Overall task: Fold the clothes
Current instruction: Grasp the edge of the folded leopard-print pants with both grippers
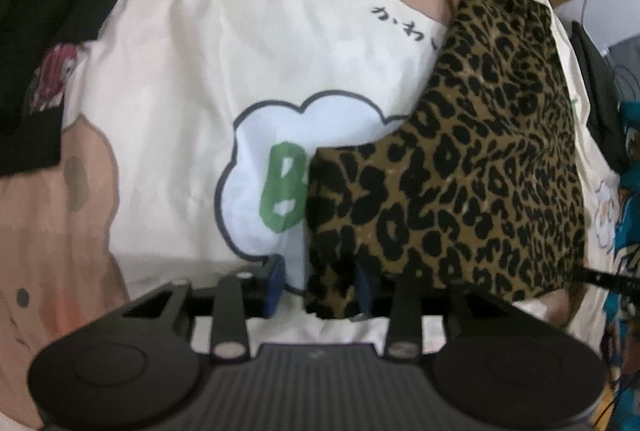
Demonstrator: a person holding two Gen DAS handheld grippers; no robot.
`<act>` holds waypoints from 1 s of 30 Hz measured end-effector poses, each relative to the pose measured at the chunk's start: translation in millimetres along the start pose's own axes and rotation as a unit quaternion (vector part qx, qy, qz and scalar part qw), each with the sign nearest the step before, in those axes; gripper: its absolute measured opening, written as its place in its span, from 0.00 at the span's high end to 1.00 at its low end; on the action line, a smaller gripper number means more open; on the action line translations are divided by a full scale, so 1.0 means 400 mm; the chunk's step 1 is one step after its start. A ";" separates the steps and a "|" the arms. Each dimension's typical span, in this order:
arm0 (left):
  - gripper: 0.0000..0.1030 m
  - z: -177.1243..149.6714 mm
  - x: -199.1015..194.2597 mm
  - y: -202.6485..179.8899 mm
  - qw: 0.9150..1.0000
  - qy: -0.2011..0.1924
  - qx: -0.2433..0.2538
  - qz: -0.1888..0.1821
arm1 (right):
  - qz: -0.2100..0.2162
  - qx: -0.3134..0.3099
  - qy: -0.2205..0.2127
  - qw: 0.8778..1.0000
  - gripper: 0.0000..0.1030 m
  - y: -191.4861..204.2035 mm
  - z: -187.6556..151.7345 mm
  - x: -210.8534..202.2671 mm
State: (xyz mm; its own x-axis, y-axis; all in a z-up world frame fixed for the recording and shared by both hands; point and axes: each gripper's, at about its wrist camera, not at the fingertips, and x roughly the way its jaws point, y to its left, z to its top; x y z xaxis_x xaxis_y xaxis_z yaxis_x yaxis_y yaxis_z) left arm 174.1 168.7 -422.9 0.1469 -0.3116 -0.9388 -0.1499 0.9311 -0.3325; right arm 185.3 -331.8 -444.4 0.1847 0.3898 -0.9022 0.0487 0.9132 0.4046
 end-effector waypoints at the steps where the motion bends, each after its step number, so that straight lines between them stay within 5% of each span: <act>1: 0.59 0.001 0.002 0.004 1.000 0.001 -0.007 -0.004 | -0.003 0.000 0.001 1.000 0.79 0.000 0.003 0.002; 3: 0.55 0.002 0.008 0.011 1.000 0.002 -0.018 -0.013 | -0.005 0.003 0.001 1.000 0.58 -0.002 0.011 0.006; 7: 0.49 -0.003 0.018 -0.002 1.000 -0.006 -0.019 -0.024 | 0.000 0.010 -0.004 1.000 0.56 -0.002 0.016 0.026; 8: 0.51 -0.004 0.019 -0.011 1.000 -0.008 -0.005 -0.017 | 0.000 0.009 -0.006 1.000 0.59 0.002 0.013 0.029; 10: 0.79 -0.003 0.011 -0.002 1.000 -0.011 -0.010 -0.026 | 0.002 -0.001 -0.008 1.000 0.72 0.011 0.010 0.029; 11: 0.84 -0.003 0.007 0.002 0.999 -0.013 -0.012 -0.030 | 0.003 -0.004 -0.008 1.000 0.84 0.014 0.010 0.026; 12: 0.87 -0.002 0.003 0.007 0.999 -0.015 -0.015 -0.035 | 0.007 -0.001 -0.008 1.000 0.92 0.014 0.013 0.019; 17: 0.91 0.003 -0.021 0.016 0.998 -0.021 -0.016 -0.055 | 0.032 0.010 -0.023 0.999 0.92 0.004 0.017 -0.025; 20: 0.83 0.009 -0.011 0.027 0.998 -0.009 -0.033 -0.062 | 0.023 0.008 -0.015 1.000 0.85 -0.002 0.024 -0.015; 23: 0.61 0.015 0.007 0.031 0.997 -0.005 -0.043 -0.058 | 0.008 0.015 -0.003 1.000 0.54 -0.016 0.035 0.004; 28: 0.39 0.024 0.025 0.057 0.993 0.004 -0.065 -0.101 | 0.024 0.022 0.007 0.999 0.52 -0.031 0.051 0.029; 30: 0.38 0.026 0.030 0.071 0.989 0.007 -0.078 -0.122 | 0.035 0.024 0.014 0.999 0.55 -0.033 0.057 0.038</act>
State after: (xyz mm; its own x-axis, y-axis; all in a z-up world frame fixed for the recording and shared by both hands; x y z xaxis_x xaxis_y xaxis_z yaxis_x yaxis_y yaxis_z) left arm 181.7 193.3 -442.8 0.1846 -0.5270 -0.8296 -0.2613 0.7874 -0.5583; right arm 209.9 -340.8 -459.9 0.1617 0.4560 -0.8752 0.0847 0.8771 0.4727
